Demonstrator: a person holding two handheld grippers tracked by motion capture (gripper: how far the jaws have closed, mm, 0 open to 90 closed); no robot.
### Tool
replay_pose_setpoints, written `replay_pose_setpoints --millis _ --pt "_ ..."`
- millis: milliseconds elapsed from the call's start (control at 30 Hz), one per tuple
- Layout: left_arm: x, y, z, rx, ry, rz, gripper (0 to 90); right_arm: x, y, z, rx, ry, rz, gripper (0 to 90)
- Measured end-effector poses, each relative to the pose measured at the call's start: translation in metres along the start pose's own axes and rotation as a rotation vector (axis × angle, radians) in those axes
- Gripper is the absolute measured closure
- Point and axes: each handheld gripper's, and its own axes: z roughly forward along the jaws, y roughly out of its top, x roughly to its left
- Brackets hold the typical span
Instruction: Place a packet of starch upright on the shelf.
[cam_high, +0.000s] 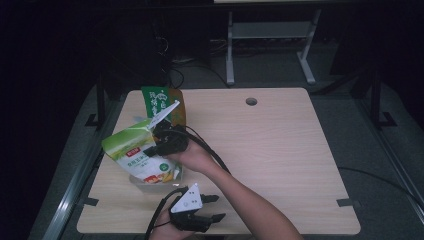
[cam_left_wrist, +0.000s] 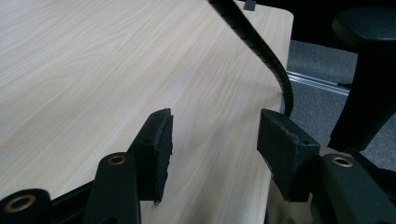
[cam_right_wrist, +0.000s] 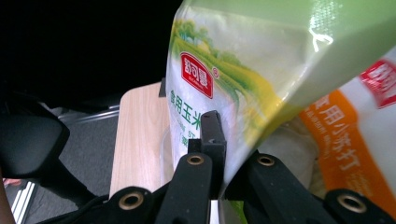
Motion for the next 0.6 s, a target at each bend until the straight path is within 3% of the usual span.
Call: replay_pose_setpoints --millis 233,367,600 --pt "0.003 0.0 -0.002 0.003 0.006 0.007 45.0 -0.004 -0.007 0.013 0.085 0.011 -0.027 87.5" --pt "0.003 0.0 -0.001 0.005 0.005 0.003 45.0 -0.003 -0.01 0.011 0.078 0.022 -0.021 82.4" --pt "0.004 0.0 -0.001 0.005 0.005 -0.003 44.9 0.0 -0.013 0.002 0.092 -0.004 -0.056 78.9"
